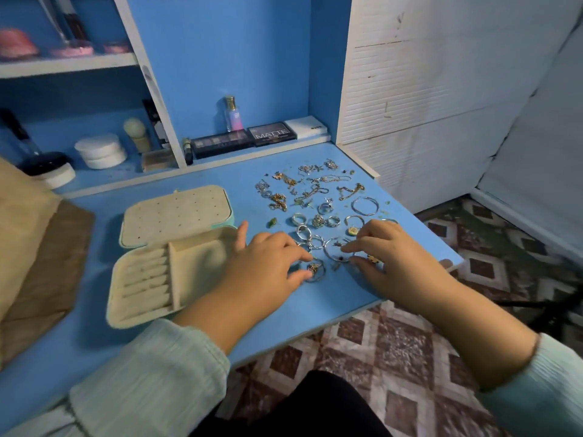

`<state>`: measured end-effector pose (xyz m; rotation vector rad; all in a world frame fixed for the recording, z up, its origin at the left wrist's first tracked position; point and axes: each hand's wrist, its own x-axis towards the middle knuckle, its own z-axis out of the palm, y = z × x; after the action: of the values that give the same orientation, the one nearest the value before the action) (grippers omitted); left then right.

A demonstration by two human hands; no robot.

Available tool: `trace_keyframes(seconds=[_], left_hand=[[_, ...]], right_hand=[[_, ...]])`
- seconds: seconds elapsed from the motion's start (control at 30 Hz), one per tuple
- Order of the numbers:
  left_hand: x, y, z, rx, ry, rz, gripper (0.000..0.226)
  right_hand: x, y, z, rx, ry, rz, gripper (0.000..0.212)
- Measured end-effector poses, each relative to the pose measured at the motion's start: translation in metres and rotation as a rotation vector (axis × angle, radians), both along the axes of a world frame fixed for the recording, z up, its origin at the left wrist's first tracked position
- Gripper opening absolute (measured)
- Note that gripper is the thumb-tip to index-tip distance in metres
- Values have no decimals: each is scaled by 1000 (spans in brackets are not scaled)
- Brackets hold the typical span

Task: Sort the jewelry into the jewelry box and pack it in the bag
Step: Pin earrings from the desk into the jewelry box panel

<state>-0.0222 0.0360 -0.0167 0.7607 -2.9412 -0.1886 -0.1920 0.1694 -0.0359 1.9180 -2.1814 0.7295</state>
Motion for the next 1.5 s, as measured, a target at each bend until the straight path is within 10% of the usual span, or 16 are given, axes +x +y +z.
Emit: trace_keyframes(seconds=[1.5], left_hand=[[-7, 0, 14, 361, 118, 101, 13]], right_hand=[[-5, 12, -13, -61, -146, -71, 18]])
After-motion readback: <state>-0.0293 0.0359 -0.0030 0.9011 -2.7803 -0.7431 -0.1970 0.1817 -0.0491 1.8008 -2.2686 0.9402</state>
